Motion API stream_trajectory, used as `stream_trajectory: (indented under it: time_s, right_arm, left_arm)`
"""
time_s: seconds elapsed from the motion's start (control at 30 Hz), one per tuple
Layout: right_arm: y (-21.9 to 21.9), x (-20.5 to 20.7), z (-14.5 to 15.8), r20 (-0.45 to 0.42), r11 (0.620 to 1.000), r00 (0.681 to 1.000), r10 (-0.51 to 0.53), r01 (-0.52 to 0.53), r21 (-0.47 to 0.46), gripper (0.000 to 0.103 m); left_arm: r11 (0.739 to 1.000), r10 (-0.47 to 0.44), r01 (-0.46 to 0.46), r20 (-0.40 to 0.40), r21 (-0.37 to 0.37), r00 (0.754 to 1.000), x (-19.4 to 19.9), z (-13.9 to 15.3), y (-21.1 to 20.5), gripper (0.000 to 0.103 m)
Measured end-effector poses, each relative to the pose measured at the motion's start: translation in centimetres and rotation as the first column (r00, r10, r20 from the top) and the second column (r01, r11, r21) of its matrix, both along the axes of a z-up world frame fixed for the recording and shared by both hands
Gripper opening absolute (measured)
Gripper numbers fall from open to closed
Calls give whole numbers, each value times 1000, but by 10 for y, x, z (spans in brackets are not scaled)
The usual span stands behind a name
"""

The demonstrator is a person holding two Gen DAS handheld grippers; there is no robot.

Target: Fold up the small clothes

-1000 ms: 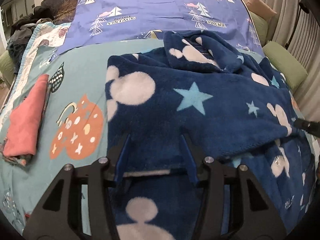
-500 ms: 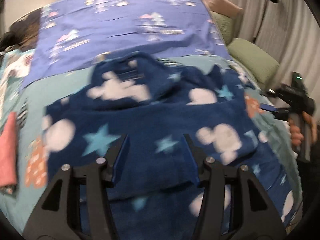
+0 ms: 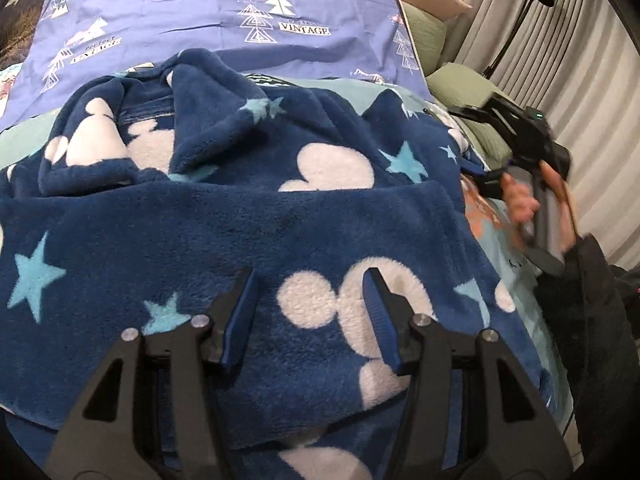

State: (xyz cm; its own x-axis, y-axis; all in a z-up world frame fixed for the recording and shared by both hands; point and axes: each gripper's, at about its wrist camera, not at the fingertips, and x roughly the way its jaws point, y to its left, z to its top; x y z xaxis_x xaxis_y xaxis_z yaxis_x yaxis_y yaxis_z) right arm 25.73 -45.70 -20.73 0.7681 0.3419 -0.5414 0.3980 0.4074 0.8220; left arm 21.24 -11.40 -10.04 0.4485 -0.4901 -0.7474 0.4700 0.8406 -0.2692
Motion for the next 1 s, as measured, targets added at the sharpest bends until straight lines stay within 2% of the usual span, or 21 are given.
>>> stream_trajectory:
  time_s: [0.03,0.07,0.1,0.2,0.27,0.33,0.37,0.43,0.47,0.5,0.53,0.57,0.63,0.67,0.73,0.77,0.83,0.87,0.93,0.97,1.0]
  right_arm:
    - [-2,4,0,0,999,999,-36,36,-6,73]
    - [-6,7,-1,-14,997,997,-70,69,-26,39]
    - [-9,9,-2,-25,998,998,-56,55,-35,16]
    - [-2,0,20,48,995,999,-23,28,-94,12]
    - [19,-14,61,157,979,985,68,-36,-198,12]
    - [47,-25,99,227,944,958,176,-99,-315,14]
    - [79,-36,129,251,886,925,284,-153,-438,15]
    - [128,-54,159,245,776,867,434,-222,-590,20]
    - [171,-68,170,201,672,808,554,-292,-681,30]
    - [196,-76,172,155,600,768,621,-338,-725,39]
    - [238,-90,167,57,465,702,710,-407,-786,62]
    - [259,-99,162,-2,387,667,745,-435,-813,74]
    - [320,-135,132,-204,101,557,805,-468,-878,74]
    - [340,-156,116,-285,-17,514,809,-464,-886,74]
    - [358,-183,92,-388,-160,465,796,-458,-875,74]
    - [359,-191,87,-405,-180,462,789,-457,-871,74]
    - [348,-198,88,-386,-142,486,784,-465,-874,74]
    - [339,-196,93,-358,-87,503,787,-484,-870,74]
    - [310,-190,112,-265,73,561,784,-507,-859,74]
    - [288,-179,123,-200,195,607,769,-521,-831,74]
    - [272,-176,128,-160,279,638,753,-530,-801,74]
  left_arm:
    - [1000,0,0,1,-10,1000,0,-1,1,57]
    - [1000,2,-2,-2,-14,1000,-1,-2,3,57]
    - [1000,4,-4,-5,-19,1000,-1,-3,4,57]
    - [1000,10,-10,3,-27,1000,-4,0,7,57]
    - [999,16,-16,1,-40,1000,-5,3,10,57]
    - [997,31,-31,-10,-65,999,-5,7,15,57]
    - [995,50,-52,-21,-85,999,-5,9,20,57]
    - [989,85,-88,-28,-121,996,-6,15,36,57]
    - [986,108,-110,-22,-125,994,-7,18,44,57]
    - [983,141,-141,-11,-119,990,-9,20,53,60]
    - [977,183,-182,3,-107,983,-12,22,65,63]
    - [970,226,-223,19,-101,974,-15,24,79,66]
    - [953,284,-281,10,-111,959,-20,23,107,66]
    - [945,303,-301,-8,-124,953,-22,21,119,66]
    - [926,338,-343,-58,-161,939,-26,18,142,66]
    - [920,345,-352,-73,-173,936,-27,16,148,66]
    - [914,350,-359,-81,-192,933,-30,16,155,66]
    - [915,345,-353,-76,-196,935,-31,17,154,66]
    - [925,316,-321,-56,-205,947,-34,21,146,66]
    - [930,300,-303,-46,-209,953,-37,25,144,66]
    - [934,287,-288,-38,-212,957,-39,27,141,66]
